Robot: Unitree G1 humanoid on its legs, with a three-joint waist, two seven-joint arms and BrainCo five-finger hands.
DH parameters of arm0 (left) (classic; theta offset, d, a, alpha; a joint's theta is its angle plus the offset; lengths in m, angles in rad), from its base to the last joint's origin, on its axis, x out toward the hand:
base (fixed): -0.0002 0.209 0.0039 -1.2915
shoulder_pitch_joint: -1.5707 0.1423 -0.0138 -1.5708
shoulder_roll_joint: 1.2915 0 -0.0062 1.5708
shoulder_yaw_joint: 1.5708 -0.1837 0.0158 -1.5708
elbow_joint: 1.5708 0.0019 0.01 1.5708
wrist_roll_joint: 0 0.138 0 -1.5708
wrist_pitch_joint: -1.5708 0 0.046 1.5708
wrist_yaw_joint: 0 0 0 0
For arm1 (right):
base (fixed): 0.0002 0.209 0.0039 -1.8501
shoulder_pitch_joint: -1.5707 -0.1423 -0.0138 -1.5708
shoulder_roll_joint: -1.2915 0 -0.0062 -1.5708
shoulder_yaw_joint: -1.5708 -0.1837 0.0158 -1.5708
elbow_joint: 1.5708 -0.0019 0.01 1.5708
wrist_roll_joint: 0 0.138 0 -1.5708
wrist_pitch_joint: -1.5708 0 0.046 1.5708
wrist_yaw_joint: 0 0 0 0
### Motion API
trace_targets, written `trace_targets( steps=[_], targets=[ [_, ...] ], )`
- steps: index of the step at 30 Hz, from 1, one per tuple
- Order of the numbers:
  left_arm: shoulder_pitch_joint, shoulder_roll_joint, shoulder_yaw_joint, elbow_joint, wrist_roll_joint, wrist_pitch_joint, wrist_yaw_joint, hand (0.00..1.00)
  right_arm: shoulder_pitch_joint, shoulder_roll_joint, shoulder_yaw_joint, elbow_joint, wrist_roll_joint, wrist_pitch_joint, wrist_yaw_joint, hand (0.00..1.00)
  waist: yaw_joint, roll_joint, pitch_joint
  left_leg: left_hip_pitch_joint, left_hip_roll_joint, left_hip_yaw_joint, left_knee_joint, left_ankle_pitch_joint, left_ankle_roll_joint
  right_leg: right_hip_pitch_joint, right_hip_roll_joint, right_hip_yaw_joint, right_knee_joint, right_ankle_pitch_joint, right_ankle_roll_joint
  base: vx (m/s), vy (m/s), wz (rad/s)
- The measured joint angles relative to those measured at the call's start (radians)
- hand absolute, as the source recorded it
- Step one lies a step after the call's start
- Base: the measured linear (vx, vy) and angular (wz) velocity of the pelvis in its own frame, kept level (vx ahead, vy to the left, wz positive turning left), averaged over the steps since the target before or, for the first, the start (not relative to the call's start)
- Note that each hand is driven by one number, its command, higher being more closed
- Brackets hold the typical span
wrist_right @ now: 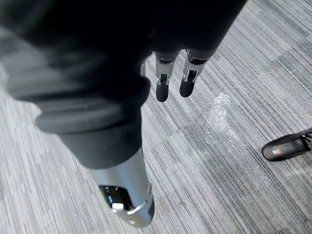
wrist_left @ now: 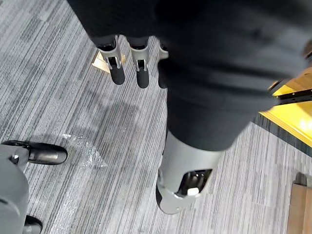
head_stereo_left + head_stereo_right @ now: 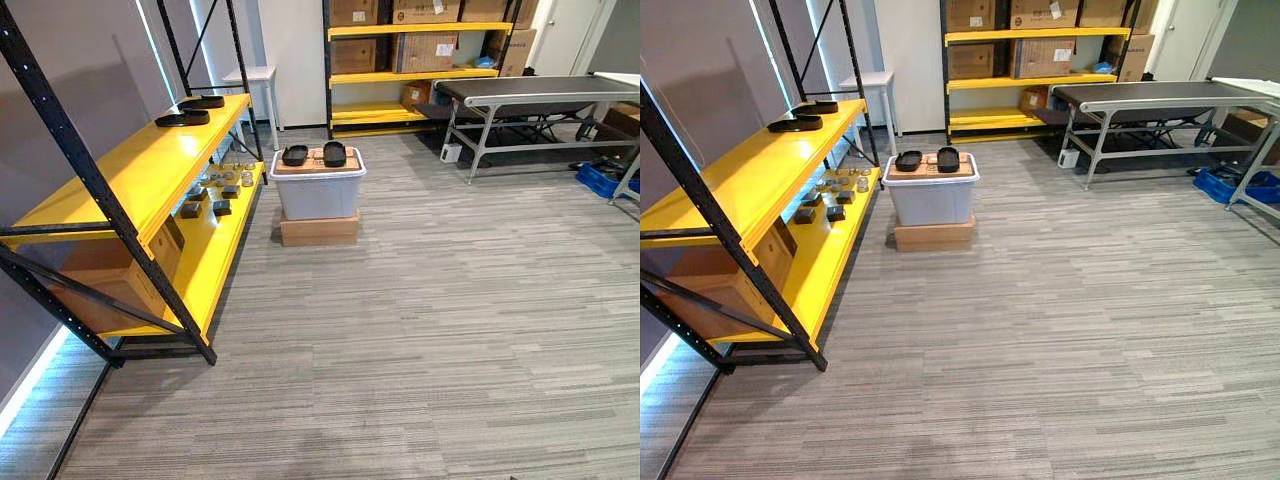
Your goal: Walk over and take plastic housings, then place them on the shelf
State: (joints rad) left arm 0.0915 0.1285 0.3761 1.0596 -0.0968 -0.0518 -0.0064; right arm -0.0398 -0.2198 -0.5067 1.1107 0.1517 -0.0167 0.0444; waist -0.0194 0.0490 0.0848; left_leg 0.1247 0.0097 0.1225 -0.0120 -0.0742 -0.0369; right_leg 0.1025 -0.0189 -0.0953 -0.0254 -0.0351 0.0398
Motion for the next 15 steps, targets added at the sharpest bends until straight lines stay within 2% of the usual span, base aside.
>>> trace_targets(
  steps=[15],
  targets=[
    [0.003,-0.002,-0.017,0.000,0.001,-0.002,0.006,0.00,0.003,0.032,0.018,0.001,0.005,0.000,-0.018,0.00,0.009,-0.004,0.003,-0.001,0.005,0.020,-0.032,0.002,0.004,-0.016,0.008,0.006,-0.011,0.004,-0.006,0.00,-0.005,-0.02]
  ],
)
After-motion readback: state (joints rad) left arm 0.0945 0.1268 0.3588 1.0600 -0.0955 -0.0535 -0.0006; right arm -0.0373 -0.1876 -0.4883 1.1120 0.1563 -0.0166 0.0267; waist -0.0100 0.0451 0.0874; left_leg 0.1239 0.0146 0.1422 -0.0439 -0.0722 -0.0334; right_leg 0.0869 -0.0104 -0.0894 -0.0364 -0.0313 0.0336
